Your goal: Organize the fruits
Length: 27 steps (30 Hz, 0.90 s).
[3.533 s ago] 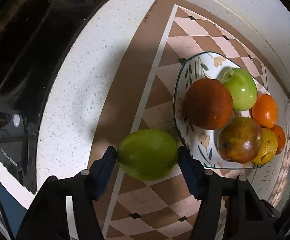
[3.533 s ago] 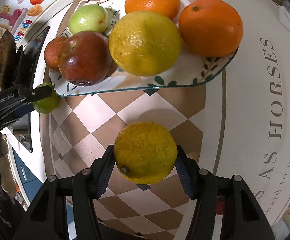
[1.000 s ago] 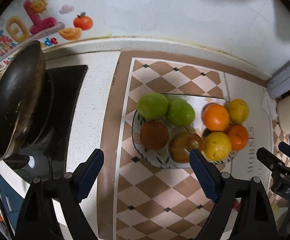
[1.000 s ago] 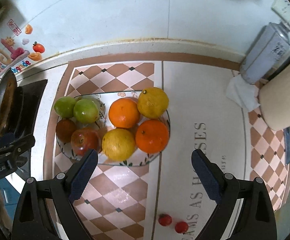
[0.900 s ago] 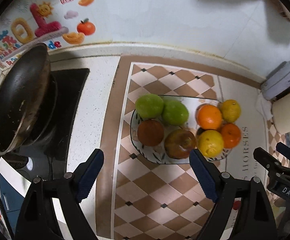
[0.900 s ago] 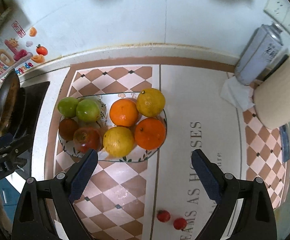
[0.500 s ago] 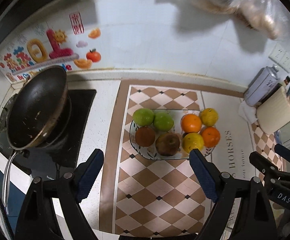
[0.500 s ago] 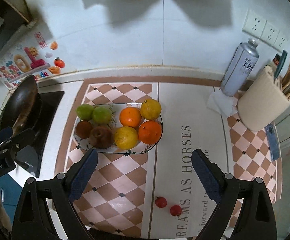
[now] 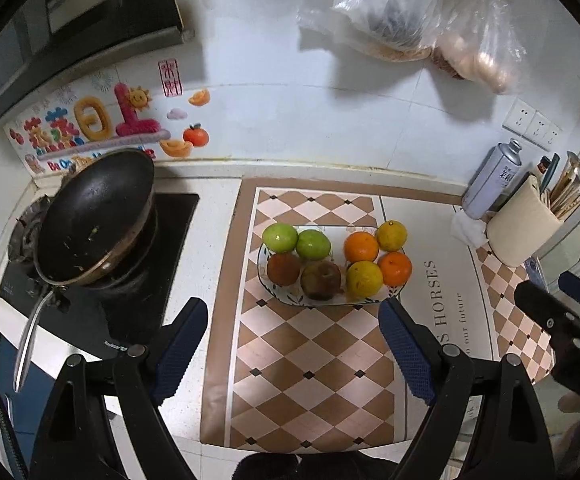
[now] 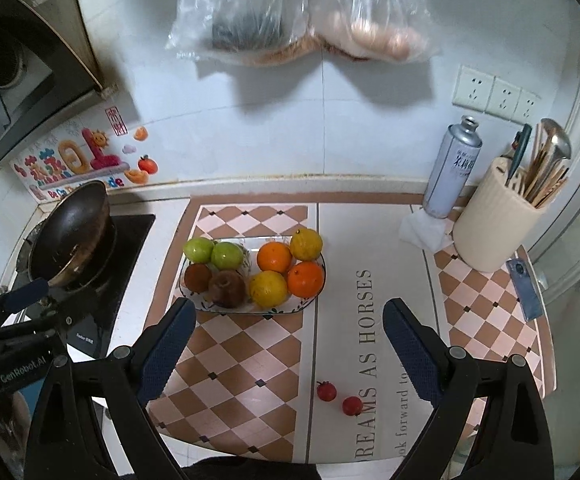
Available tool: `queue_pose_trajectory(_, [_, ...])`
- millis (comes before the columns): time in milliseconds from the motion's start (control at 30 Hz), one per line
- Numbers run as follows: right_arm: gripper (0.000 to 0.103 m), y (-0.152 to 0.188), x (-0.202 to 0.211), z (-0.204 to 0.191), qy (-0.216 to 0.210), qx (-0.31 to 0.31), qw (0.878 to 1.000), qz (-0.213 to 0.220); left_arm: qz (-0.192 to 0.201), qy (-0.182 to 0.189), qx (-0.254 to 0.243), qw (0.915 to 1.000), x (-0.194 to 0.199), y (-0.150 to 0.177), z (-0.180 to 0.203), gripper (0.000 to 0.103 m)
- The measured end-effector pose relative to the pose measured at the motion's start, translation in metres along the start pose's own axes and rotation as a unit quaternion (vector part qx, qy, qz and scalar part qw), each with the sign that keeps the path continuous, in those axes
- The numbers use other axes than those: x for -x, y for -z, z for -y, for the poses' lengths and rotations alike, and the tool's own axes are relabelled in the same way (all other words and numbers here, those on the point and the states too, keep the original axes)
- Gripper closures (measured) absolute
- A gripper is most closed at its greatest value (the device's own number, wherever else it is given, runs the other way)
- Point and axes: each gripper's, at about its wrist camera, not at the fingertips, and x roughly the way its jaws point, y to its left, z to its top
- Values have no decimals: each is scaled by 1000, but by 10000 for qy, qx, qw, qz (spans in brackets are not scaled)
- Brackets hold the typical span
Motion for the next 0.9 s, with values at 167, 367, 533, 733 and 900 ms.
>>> queue_pose_trajectory(167, [6, 6, 15, -5, -6, -8, 9999, 118, 233, -46, -106, 9997, 20, 7, 3, 16])
queue_pose_trajectory(367, [6, 13, 28, -7, 12, -79, 9997, 234, 371, -82, -138, 9992, 33, 14, 2, 16])
queue_pose_trajectory(533, [6, 20, 38, -6, -74, -272, 9989, 370, 417, -53, -145, 9990, 38, 21, 2, 16])
queue_pose_trajectory(733, [4, 36, 24, 19, -338, -793, 9960, 218, 362, 4, -81, 9993, 31, 27, 0, 0])
queue_pose_trajectory(900, [4, 58, -16, 69, -47, -1167, 9929, -242, 175, -203, -157, 9995, 1, 34, 12, 0])
